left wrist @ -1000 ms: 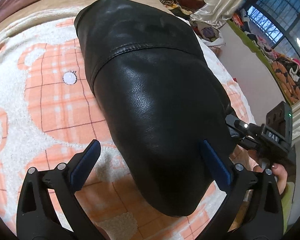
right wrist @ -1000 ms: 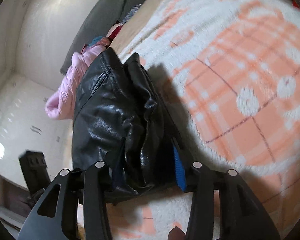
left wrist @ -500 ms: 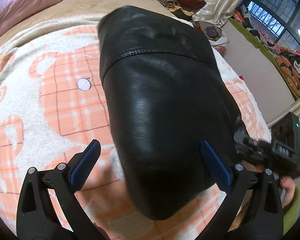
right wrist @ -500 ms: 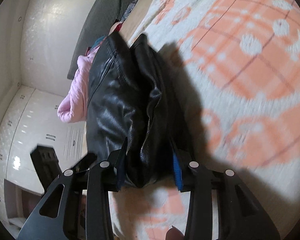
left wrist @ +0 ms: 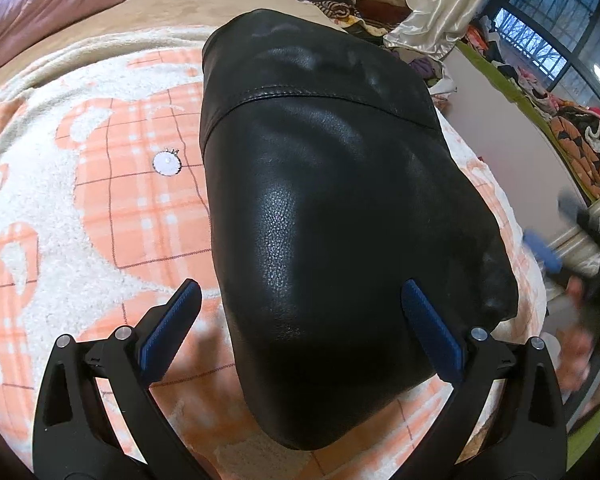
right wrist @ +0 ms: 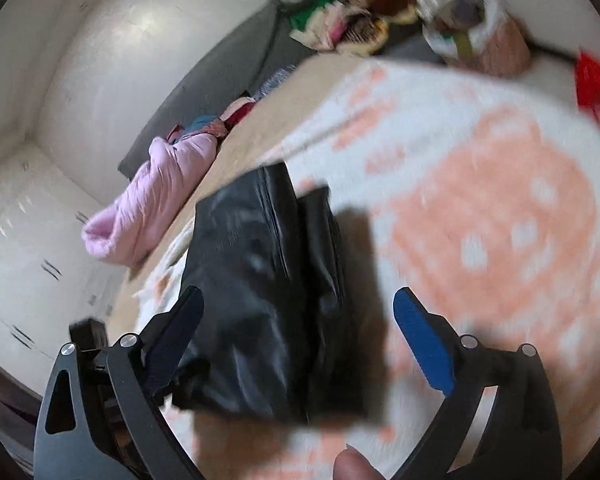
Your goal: Fold large clothes
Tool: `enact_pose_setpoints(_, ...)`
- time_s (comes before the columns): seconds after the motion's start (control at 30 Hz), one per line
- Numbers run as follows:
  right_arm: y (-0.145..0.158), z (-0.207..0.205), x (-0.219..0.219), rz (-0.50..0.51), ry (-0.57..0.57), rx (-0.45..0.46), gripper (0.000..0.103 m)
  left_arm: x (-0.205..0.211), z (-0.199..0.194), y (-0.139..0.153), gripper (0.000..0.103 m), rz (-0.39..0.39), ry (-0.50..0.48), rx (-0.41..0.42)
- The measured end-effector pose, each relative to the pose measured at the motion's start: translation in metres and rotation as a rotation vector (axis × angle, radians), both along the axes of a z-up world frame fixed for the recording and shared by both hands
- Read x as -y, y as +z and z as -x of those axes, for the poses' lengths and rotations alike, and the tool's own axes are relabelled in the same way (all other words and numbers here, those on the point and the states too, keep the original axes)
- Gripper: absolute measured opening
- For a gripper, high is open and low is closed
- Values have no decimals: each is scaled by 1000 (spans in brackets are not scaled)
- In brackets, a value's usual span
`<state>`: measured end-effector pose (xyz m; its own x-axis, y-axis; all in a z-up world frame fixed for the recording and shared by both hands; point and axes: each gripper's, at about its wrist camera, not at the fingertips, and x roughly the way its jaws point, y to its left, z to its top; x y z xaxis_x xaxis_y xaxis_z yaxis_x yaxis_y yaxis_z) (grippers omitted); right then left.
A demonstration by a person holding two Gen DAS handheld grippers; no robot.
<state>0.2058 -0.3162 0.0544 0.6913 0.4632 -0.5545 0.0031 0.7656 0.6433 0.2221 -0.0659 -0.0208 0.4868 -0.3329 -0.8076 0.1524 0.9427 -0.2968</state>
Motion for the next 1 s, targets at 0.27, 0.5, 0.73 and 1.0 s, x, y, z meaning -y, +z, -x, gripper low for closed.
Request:
enact_pose_setpoints(0.27,-12,-105,-39,158,82,-67,65,3,2,1,94,-5,1,1)
enact_pose_setpoints(0.5,-11,-111,-28,-125,183,53,11,-5,6,10,95,23,13,44)
enact_pose_setpoints(0.73,-45,-124,-20,86,111,-90,15,6,-1,-2,95,51,8,24)
enact_pose_setpoints(1.0,-68,-127,-27,114,90,-134,24,7,1,-2,95,57,13,24)
